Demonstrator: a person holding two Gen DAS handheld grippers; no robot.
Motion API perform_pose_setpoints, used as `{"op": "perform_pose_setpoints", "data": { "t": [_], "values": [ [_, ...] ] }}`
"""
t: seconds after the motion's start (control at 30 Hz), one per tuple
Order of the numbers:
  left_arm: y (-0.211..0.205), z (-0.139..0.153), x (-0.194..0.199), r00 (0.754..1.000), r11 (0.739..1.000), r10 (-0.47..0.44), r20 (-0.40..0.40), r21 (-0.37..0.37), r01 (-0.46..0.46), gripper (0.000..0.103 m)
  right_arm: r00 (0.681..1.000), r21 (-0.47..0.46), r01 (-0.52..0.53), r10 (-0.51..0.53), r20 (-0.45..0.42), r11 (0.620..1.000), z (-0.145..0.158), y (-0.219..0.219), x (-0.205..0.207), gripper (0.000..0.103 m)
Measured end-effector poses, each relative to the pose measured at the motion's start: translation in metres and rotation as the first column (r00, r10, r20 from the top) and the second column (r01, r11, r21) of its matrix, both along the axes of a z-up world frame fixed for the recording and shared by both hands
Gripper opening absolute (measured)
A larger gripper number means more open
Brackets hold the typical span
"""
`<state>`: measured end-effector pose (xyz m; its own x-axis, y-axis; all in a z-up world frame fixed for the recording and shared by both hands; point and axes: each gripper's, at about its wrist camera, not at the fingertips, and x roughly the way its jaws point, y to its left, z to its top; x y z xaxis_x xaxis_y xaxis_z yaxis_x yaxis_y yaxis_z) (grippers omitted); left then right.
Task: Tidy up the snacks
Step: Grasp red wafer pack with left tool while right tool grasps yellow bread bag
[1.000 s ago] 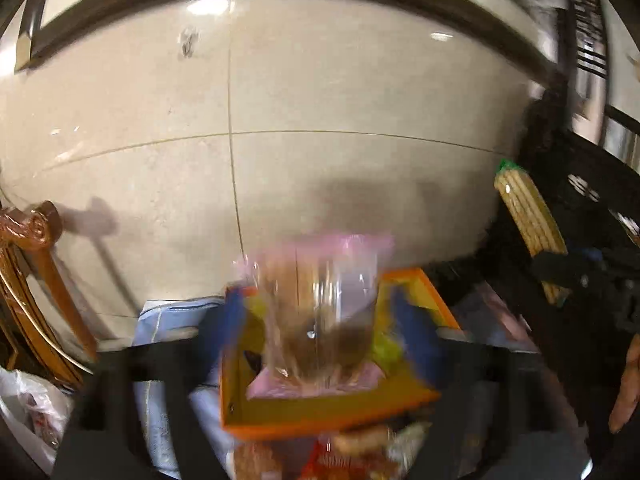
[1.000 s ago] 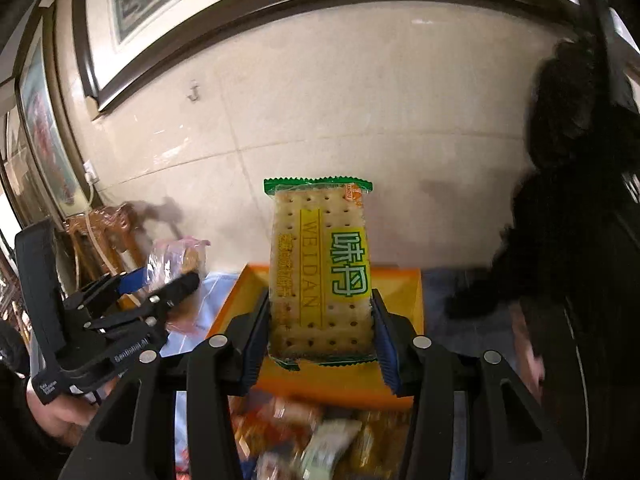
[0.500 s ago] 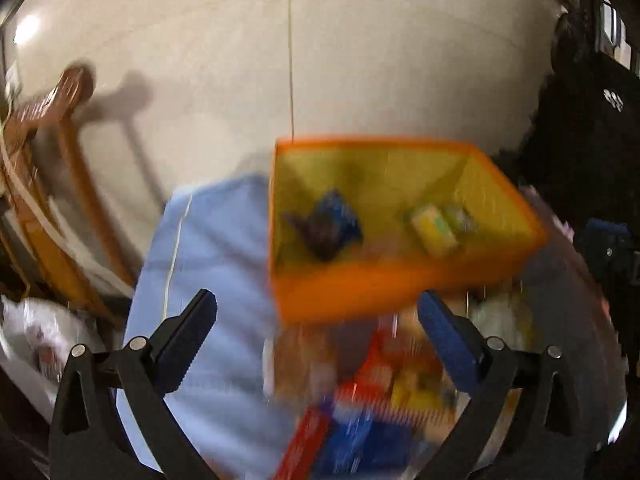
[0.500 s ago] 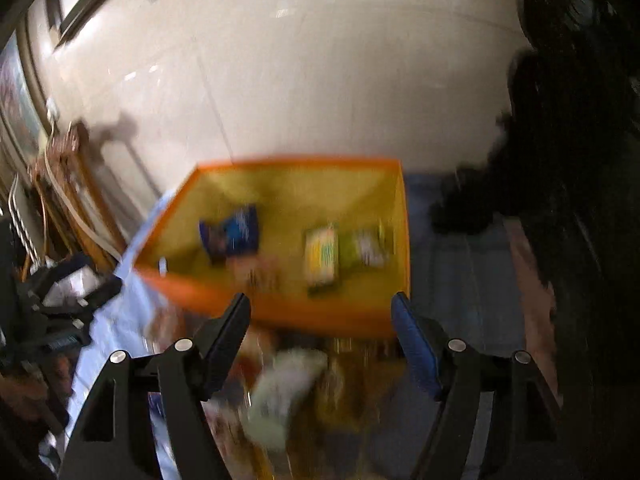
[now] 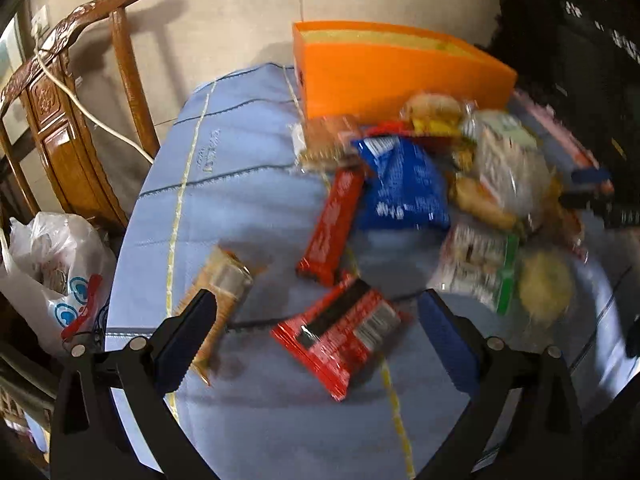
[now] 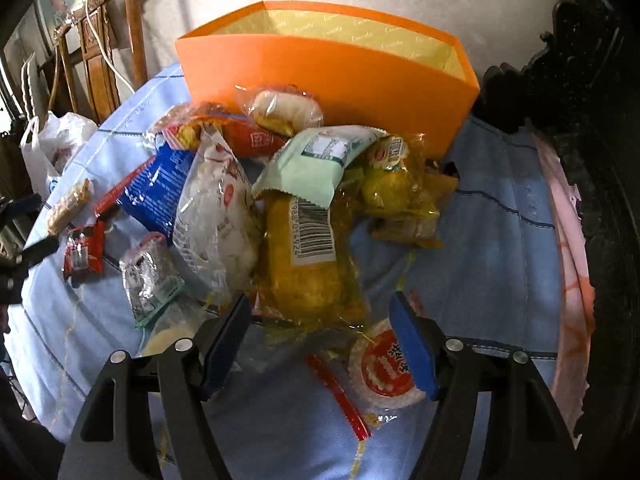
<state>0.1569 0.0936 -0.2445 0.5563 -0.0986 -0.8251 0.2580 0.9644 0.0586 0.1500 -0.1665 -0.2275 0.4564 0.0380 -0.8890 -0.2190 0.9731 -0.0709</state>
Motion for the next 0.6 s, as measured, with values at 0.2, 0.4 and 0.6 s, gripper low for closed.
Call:
{"op": "perform_pose_setpoints", "data": {
  "t": [0.2, 0.4, 0.6],
  "values": [
    [-0.02, -0.018, 0.004, 0.996, 0.996, 0.091, -0.024, 0.026, -0.09, 0.099, 1.0, -0.028, -0.002, 0.002, 0.006, 1.0, -0.004, 0.007, 0.006, 0.071],
    [-0.016, -0.051, 0.011, 0.965, 0.967, 0.253, -0.072, 0.033, -0.251, 0.099, 1.0, -0.048, -0.017, 0.017, 0.013, 0.999, -0.007, 0.008, 0.013, 0.071],
    [-0.013, -0.049, 0.0, 0.973, 0.974, 0.225, -0.059, -0.025, -0.226, 0.073, 0.999, -0.039, -0.043, 0.043, 0.019, 0.998, -0.012, 0.012, 0.021, 0.072]
  ]
}}
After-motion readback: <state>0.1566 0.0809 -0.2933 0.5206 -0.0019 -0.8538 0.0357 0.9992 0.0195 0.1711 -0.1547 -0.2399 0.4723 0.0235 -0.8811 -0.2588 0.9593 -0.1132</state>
